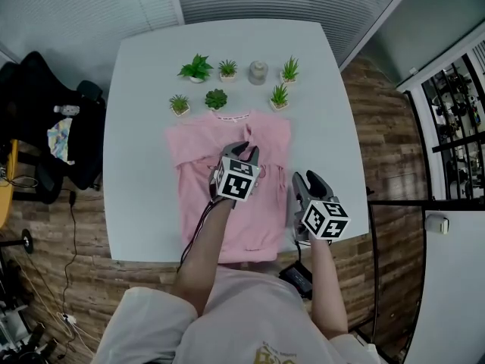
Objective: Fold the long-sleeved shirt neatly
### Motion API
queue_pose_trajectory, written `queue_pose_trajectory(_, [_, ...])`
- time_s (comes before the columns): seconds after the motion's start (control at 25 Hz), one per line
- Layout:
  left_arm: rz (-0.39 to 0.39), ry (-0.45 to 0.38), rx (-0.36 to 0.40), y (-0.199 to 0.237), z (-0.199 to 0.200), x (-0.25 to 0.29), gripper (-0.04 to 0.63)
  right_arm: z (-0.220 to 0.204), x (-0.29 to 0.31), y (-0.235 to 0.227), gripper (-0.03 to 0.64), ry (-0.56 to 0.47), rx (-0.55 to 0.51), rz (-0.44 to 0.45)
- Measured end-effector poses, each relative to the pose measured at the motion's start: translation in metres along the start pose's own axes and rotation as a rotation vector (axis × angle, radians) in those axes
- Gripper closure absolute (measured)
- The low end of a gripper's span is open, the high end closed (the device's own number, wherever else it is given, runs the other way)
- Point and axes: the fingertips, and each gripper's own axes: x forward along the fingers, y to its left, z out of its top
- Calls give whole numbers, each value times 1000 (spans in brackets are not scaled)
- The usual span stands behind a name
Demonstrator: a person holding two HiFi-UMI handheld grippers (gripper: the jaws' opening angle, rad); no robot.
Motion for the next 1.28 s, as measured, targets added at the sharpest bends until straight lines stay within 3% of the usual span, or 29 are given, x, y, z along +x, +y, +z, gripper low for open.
queue_pose_trajectory(0.2, [-112, 18, 74, -26, -5, 5, 390, 0, 5, 3, 445, 6, -5, 6])
queue_pose_trajectory(0.48, [-137, -9, 68, -15, -7, -23, 360, -8, 4, 10, 440, 13, -22, -3])
queue_pose_trajectory(0.84, [-115, -40, 22, 29, -17, -74, 354, -38, -10, 16, 434, 18, 6, -58])
queue_pose_trajectory(1.28, [19, -19, -40, 31, -80, -159, 360, -83, -45, 47, 408, 67, -19, 61])
